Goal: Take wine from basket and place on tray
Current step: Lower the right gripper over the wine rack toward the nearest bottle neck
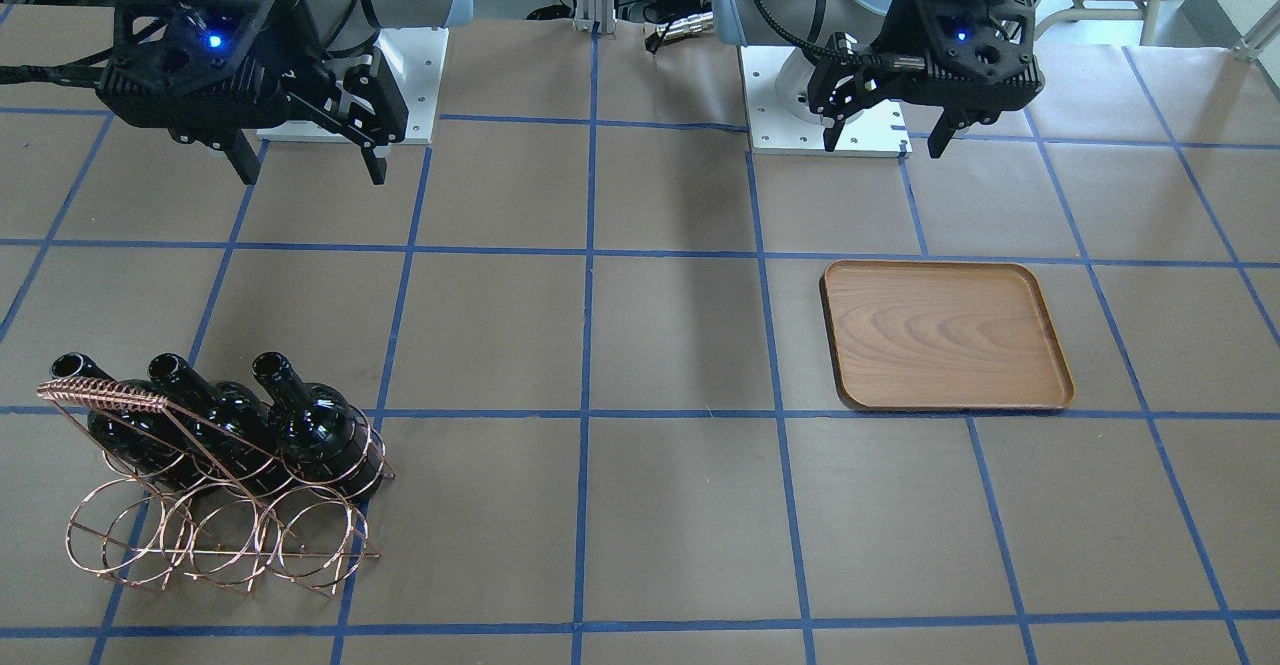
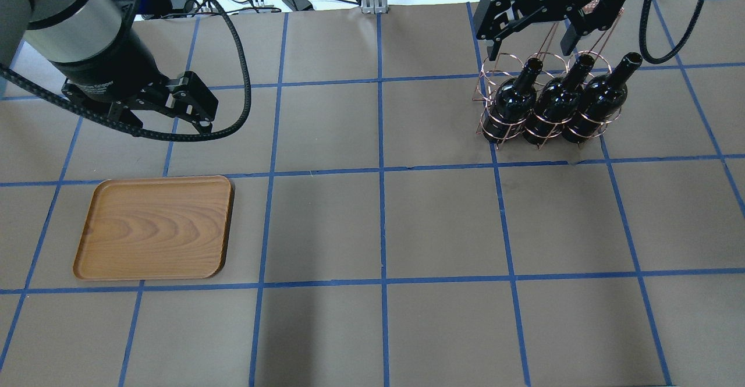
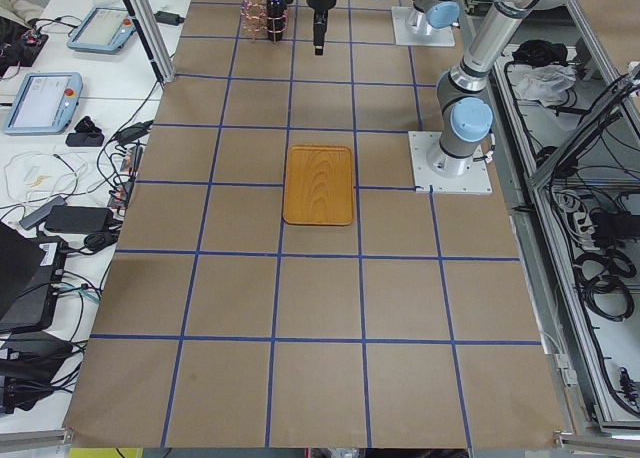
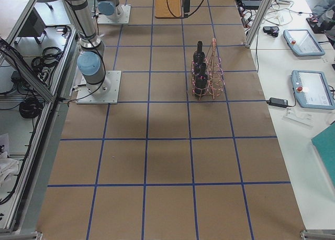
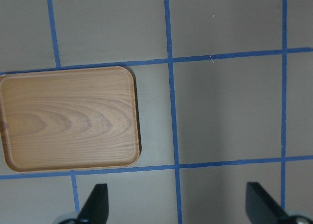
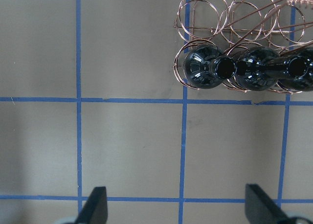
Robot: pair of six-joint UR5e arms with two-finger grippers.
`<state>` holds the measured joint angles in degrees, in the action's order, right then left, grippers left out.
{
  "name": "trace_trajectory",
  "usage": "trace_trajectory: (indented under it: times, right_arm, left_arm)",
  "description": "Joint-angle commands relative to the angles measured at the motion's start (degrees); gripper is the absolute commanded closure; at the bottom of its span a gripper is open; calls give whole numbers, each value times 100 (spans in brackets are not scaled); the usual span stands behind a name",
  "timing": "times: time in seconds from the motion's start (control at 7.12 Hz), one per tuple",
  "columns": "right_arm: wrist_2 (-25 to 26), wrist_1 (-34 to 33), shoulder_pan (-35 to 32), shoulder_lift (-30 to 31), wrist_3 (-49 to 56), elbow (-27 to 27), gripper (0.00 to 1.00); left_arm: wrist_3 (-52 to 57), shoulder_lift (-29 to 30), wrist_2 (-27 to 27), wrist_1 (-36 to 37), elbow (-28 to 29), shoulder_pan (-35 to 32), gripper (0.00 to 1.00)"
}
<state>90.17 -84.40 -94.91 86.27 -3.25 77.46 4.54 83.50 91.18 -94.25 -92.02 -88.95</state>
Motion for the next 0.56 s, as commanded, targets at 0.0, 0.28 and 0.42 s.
trace_trajectory:
  times: [0.0, 0.28, 0.42]
  right_arm:
    - [18, 28, -1, -4, 0, 6, 0]
    - [176, -6, 43, -66, 35, 6, 0]
    - [167, -6, 165, -153, 105, 6, 0]
  left_arm:
    - [-6, 0, 14, -14, -9, 0, 0]
    - [3, 0, 23, -23, -9, 9, 0]
    - [-6, -18, 23, -23, -18, 9, 0]
